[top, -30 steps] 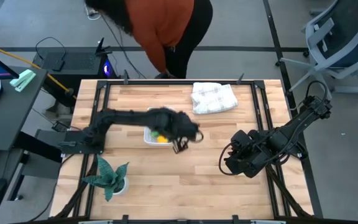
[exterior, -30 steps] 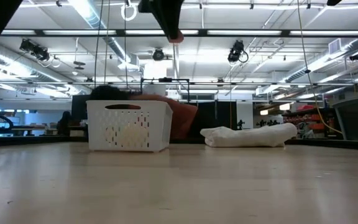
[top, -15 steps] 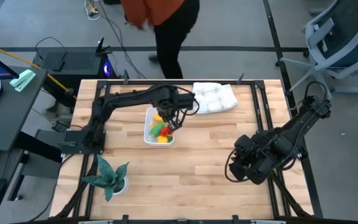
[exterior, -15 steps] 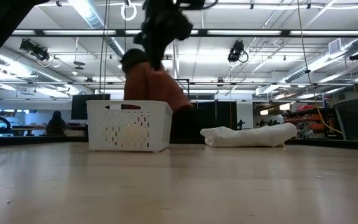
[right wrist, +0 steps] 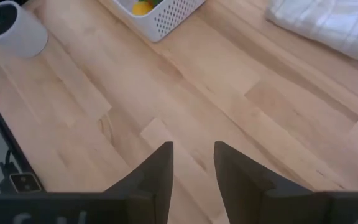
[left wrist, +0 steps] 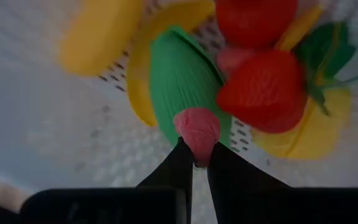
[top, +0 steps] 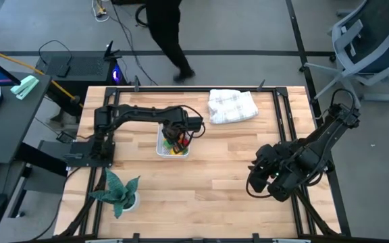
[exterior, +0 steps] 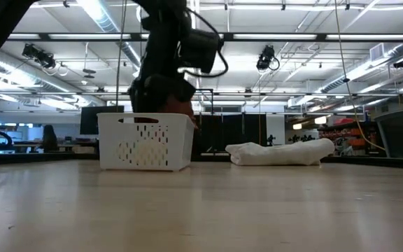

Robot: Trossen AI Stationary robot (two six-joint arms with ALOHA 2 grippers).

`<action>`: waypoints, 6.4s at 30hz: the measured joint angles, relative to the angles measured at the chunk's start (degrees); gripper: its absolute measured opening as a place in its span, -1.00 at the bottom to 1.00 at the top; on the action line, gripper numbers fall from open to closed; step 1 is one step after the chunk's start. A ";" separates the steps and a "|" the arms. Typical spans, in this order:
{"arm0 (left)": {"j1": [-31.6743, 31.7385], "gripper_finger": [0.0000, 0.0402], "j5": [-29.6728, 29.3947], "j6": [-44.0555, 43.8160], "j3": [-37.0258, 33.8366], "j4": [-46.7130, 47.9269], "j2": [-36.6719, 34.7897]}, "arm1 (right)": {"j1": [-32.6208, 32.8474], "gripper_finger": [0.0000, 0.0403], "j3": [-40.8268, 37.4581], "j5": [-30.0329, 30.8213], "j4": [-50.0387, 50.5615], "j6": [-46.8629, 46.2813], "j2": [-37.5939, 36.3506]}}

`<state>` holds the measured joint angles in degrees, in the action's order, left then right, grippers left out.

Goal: Pick and placing Produce into tupperware
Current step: Put the peach into the transparent bin, then return to Home Position

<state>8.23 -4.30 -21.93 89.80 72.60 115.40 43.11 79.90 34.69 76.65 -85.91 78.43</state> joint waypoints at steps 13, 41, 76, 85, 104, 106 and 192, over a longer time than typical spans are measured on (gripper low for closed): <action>-0.06 -0.15 -3.85 -4.69 2.54 7.11 0.17 | -2.74 -0.38 0.00 0.01 0.03 2.24 0.00; -6.21 -0.01 -8.01 -5.52 42.64 17.48 -36.60 | -3.21 -0.38 0.07 6.49 3.23 17.64 -19.52; -6.23 -0.05 -1.87 -6.03 -40.74 -48.95 -98.32 | -3.21 -0.38 -52.66 12.85 -52.03 48.54 -69.04; -6.25 -0.06 4.62 -9.33 -68.68 -84.90 -103.36 | -3.19 -0.38 -62.21 0.22 -72.55 53.16 -69.44; -6.26 -0.04 7.04 -7.54 -88.55 -113.66 -102.99 | -3.27 -0.38 -78.71 -2.58 -101.11 60.48 -69.29; -6.18 -0.03 7.03 -7.45 -88.55 -110.25 -102.99 | -3.27 -0.38 -78.71 -1.65 -99.95 60.44 -69.28; -6.58 -0.04 7.00 -10.38 -88.50 -89.44 -103.06 | -3.25 -0.38 -78.64 2.13 -79.26 51.12 -68.30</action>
<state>1.65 2.70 -32.32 1.30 -16.84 12.34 39.86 1.26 36.82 -2.61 -34.79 10.13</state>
